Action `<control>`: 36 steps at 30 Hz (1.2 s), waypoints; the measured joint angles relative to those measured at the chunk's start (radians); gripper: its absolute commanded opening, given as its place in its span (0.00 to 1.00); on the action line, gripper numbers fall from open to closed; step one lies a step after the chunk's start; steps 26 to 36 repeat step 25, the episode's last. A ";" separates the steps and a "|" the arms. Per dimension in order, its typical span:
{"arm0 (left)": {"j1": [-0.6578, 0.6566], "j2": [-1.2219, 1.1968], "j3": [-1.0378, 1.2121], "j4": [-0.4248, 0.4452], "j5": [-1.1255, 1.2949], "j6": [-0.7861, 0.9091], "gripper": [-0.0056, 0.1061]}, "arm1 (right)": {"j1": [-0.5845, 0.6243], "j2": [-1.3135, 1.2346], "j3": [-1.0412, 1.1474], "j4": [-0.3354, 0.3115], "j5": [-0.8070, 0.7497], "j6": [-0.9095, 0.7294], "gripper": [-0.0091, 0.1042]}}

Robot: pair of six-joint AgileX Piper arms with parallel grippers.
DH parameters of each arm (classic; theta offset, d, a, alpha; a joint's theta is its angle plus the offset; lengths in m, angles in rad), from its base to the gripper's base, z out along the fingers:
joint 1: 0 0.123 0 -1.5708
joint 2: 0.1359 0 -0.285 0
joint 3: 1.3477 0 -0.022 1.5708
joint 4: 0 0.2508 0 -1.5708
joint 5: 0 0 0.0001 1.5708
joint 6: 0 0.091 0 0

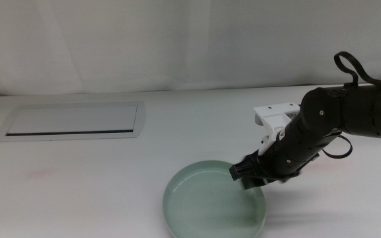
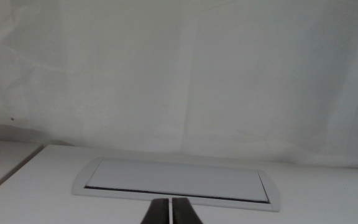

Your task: Stack the three bowls on top of each other.

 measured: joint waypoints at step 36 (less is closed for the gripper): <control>0.000 0.000 0.000 0.000 0.000 0.000 0.02 | -0.536 -0.312 -0.196 -0.332 0.107 0.038 0.67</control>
